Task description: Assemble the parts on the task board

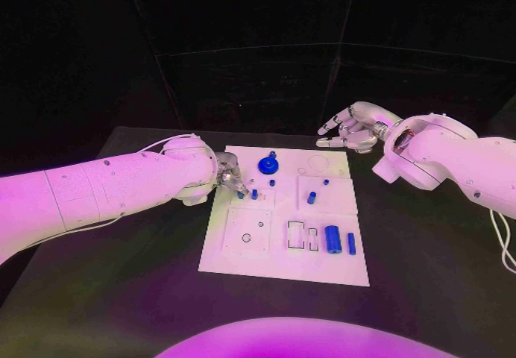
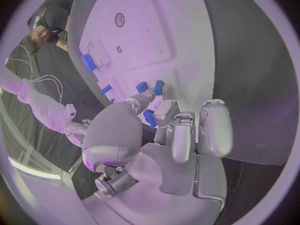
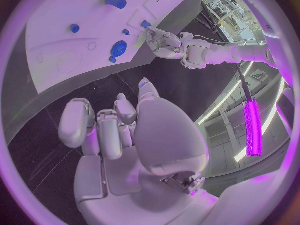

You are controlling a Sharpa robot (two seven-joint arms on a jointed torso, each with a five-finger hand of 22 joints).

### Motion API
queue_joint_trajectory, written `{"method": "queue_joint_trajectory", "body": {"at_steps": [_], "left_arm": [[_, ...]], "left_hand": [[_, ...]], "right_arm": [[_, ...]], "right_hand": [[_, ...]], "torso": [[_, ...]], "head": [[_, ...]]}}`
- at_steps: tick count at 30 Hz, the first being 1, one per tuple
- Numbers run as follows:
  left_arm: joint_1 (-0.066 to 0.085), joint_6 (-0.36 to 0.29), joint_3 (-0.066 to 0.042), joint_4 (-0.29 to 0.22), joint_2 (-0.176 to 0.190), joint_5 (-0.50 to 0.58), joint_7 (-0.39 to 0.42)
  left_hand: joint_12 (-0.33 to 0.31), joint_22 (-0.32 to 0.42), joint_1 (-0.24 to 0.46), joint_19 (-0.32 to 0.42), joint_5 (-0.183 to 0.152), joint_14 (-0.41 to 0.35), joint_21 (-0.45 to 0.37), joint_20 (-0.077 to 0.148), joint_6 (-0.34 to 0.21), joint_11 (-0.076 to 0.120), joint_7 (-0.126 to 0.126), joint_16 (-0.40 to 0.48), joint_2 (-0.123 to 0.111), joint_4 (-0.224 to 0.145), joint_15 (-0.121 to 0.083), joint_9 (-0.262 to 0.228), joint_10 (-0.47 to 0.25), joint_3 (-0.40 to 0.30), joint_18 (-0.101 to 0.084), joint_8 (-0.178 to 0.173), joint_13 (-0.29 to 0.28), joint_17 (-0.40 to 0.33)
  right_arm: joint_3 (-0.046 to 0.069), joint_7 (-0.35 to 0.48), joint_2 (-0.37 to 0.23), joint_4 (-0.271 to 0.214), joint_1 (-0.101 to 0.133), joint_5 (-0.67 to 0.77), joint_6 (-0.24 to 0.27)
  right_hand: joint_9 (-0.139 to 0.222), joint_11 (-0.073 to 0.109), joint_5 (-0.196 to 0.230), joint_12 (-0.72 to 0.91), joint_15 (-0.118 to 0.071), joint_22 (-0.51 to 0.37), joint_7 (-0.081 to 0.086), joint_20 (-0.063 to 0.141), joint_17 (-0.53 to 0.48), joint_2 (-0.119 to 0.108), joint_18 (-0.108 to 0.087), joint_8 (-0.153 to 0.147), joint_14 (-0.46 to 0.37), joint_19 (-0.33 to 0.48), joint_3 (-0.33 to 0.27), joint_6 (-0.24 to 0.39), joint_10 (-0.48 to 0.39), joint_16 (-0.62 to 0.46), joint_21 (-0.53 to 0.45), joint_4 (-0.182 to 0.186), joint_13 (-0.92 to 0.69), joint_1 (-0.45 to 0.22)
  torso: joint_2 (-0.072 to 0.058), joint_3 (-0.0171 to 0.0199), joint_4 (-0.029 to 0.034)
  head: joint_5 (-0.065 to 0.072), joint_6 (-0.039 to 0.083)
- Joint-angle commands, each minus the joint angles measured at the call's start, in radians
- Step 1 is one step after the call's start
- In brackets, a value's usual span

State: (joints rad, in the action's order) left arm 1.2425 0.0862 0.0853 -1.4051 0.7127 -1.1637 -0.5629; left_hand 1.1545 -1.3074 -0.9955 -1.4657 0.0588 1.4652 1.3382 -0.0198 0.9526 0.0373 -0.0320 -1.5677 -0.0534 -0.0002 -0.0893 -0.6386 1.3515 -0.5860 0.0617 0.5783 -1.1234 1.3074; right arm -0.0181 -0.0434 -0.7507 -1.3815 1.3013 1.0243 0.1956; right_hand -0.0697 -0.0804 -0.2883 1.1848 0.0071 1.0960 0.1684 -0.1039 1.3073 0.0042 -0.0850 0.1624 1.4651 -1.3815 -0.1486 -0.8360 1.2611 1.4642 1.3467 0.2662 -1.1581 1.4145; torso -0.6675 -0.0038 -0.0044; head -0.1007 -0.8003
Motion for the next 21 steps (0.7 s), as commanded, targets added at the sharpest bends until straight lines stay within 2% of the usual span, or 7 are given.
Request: {"method": "queue_joint_trajectory", "body": {"at_steps": [1, 4, 7, 9, 11, 16, 21], "left_arm": [[0.000, 0.014, 0.000, -0.004, -0.004, 0.010, 0.000], [0.000, 0.013, 0.000, -0.001, -0.003, 0.010, -0.003], [0.000, 0.011, 0.000, 0.002, -0.001, 0.010, -0.006], [0.000, 0.009, 0.000, 0.004, -0.001, 0.010, -0.008], [0.000, 0.004, 0.000, 0.006, 0.000, 0.010, -0.010], [0.000, -0.021, 0.000, 0.013, 0.003, 0.010, -0.005], [0.000, -0.058, 0.000, 0.017, 0.007, 0.009, 0.012]], "left_hand": [[0.008, -0.046, 0.020, -0.041, 0.000, 0.106, 0.007, 0.008, 0.008, 0.001, 0.000, -0.003, -0.009, 0.009, -0.008, 0.002, 0.009, 0.024, -0.006, 0.006, -0.005, 0.263], [0.015, -0.055, 0.041, -0.044, 0.000, 0.106, 0.016, 0.009, 0.014, 0.002, 0.001, -0.003, -0.021, 0.025, -0.009, 0.004, 0.013, 0.068, -0.008, 0.007, -0.010, 0.263], [0.019, -0.059, 0.056, -0.045, -0.001, 0.106, 0.019, 0.010, 0.018, 0.002, 0.002, -0.003, -0.023, 0.041, -0.009, 0.006, 0.014, 0.111, -0.009, 0.008, -0.013, 0.263], [0.023, -0.065, 0.079, -0.047, -0.001, 0.106, 0.025, 0.010, 0.024, 0.001, 0.001, -0.003, -0.027, 0.061, -0.009, 0.006, 0.017, 0.148, -0.010, 0.010, -0.017, 0.263], [0.027, -0.069, 0.105, -0.048, -0.003, 0.106, 0.028, 0.011, 0.028, 0.003, 0.003, -0.003, -0.041, 0.084, -0.010, 0.006, 0.019, 0.199, -0.011, 0.013, -0.020, 0.263], [0.028, -0.070, 0.109, -0.047, -0.010, 0.106, 0.027, 0.015, 0.027, 0.007, 0.008, -0.003, -0.034, 0.122, -0.014, 0.007, 0.018, 0.295, -0.011, 0.015, -0.020, 0.263], [0.027, -0.068, 0.095, -0.046, -0.011, 0.106, 0.023, 0.017, 0.025, 0.008, 0.009, -0.003, -0.019, 0.139, -0.015, 0.008, 0.017, 0.335, -0.010, 0.016, -0.018, 0.263]], "right_arm": [[0.001, 0.002, 0.000, -0.002, 0.002, 0.005, -0.006], [0.001, 0.003, 0.000, -0.002, 0.002, 0.005, -0.004], [0.001, 0.004, 0.000, -0.002, 0.002, 0.005, -0.002], [0.001, 0.005, 0.000, -0.002, 0.002, 0.005, 0.000], [0.001, 0.006, 0.001, -0.001, 0.002, 0.005, 0.001], [0.001, 0.007, 0.003, 0.000, 0.001, 0.005, 0.005], [0.000, 0.007, 0.003, 0.000, 0.001, 0.005, 0.007]], "right_hand": [[0.001, 0.000, -0.003, -0.004, -0.008, -0.001, 0.001, 0.001, 0.113, 0.003, -0.004, 0.007, 0.069, 0.006, -0.001, 0.006, -0.007, -0.004, -0.006, -0.005, 0.000, 0.009], [0.001, 0.000, -0.003, -0.004, -0.008, -0.001, 0.001, 0.001, 0.113, 0.003, -0.004, 0.007, 0.069, 0.006, -0.001, 0.006, -0.007, -0.004, -0.006, -0.005, 0.000, 0.009], [0.001, 0.000, -0.005, -0.002, -0.008, -0.001, 0.001, 0.001, 0.114, 0.002, -0.004, 0.008, 0.069, 0.006, -0.004, 0.005, -0.006, -0.004, -0.006, -0.004, -0.002, 0.007], [0.001, 0.000, -0.005, -0.001, -0.008, -0.001, 0.001, 0.001, 0.113, 0.002, -0.004, 0.009, 0.069, 0.006, -0.008, 0.005, -0.005, -0.004, -0.006, -0.001, -0.002, 0.003], [0.001, 0.000, -0.005, -0.001, -0.008, -0.001, 0.001, 0.001, 0.114, 0.002, -0.004, 0.009, 0.069, 0.006, -0.009, 0.004, -0.005, -0.004, -0.006, 0.000, -0.002, 0.001], [0.001, 0.000, -0.004, -0.001, -0.008, 0.000, 0.001, 0.001, 0.114, 0.003, -0.004, 0.010, 0.070, 0.006, -0.010, 0.004, -0.005, -0.004, -0.006, 0.001, -0.002, 0.000], [0.001, 0.000, -0.004, -0.001, -0.008, 0.000, 0.001, 0.001, 0.114, 0.003, -0.004, 0.010, 0.070, 0.006, -0.010, 0.004, -0.005, -0.004, -0.006, 0.001, -0.002, 0.000]], "torso": [[0.000, 0.0001, 0.0003], [0.001, 0.0011, 0.0000], [0.001, 0.0004, 0.0011], [0.001, 0.0002, 0.0011], [0.001, 0.0008, 0.0012], [0.001, 0.0004, -0.0003], [0.001, 0.0004, 0.0000]], "head": [[0.002, -0.001], [0.003, 0.000], [0.004, 0.000], [0.003, 0.000], [0.003, 0.002], [0.005, 0.004], [0.005, 0.006]]}}
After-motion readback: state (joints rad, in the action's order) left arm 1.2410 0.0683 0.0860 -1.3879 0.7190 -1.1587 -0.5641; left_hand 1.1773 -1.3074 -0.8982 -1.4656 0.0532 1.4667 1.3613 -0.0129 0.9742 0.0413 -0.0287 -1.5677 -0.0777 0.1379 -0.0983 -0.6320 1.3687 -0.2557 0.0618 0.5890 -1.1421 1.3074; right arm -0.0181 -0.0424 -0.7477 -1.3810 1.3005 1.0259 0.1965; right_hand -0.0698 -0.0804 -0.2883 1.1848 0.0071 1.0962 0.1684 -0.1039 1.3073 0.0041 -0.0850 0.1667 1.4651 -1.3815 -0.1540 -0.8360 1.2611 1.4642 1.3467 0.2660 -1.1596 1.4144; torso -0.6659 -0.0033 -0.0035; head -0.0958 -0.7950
